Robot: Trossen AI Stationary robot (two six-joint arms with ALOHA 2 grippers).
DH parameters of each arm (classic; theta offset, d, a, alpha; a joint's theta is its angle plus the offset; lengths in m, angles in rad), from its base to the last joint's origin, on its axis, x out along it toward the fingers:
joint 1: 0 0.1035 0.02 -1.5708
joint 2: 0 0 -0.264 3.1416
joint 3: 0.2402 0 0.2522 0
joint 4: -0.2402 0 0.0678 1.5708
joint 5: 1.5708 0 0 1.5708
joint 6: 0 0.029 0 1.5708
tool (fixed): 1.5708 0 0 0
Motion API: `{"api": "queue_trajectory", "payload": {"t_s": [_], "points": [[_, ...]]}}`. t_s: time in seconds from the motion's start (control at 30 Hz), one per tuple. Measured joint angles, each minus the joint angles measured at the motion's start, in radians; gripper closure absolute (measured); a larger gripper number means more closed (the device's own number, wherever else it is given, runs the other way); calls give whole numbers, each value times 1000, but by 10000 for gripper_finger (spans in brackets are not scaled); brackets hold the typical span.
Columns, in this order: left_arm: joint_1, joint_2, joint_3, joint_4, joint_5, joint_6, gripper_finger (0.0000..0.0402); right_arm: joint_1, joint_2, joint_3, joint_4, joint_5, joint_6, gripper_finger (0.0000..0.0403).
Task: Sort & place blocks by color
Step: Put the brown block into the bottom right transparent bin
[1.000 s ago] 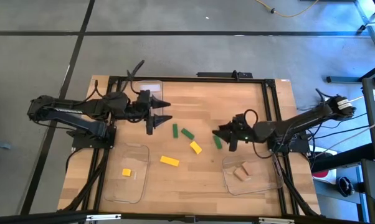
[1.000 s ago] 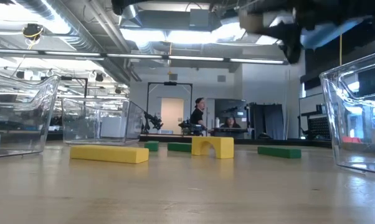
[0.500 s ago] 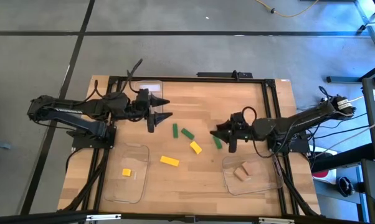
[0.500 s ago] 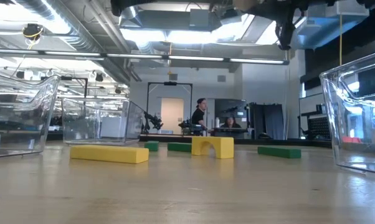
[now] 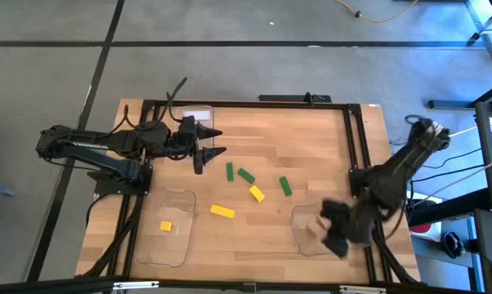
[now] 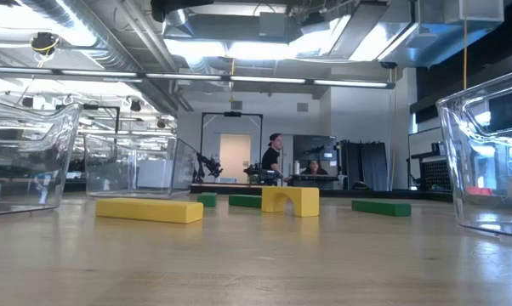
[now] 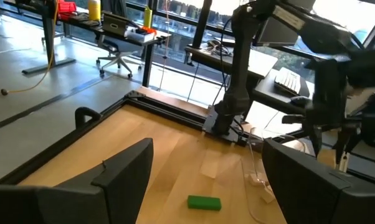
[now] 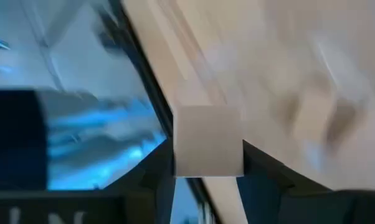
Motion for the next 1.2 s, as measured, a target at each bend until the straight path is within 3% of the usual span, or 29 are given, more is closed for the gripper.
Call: {"api": "queue_trajectory", "payload": {"t_s": [0.13, 0.3, 0.5, 0.87, 1.2], "points": [[0, 0, 0, 0, 2, 1, 110, 113, 109, 0, -131, -22, 230, 268], [0, 0, 0, -1, 2, 33, 110, 117, 221, -1, -265, -72, 399, 261], [0, 0, 0, 0, 3, 45, 110, 75, 258, -85, -160, -163, 428, 264], [0, 0, 0, 4, 7, 45, 110, 51, 233, -274, 79, -214, 438, 260], [0, 0, 0, 4, 7, 45, 110, 51, 230, -293, 92, -219, 452, 225]]}}
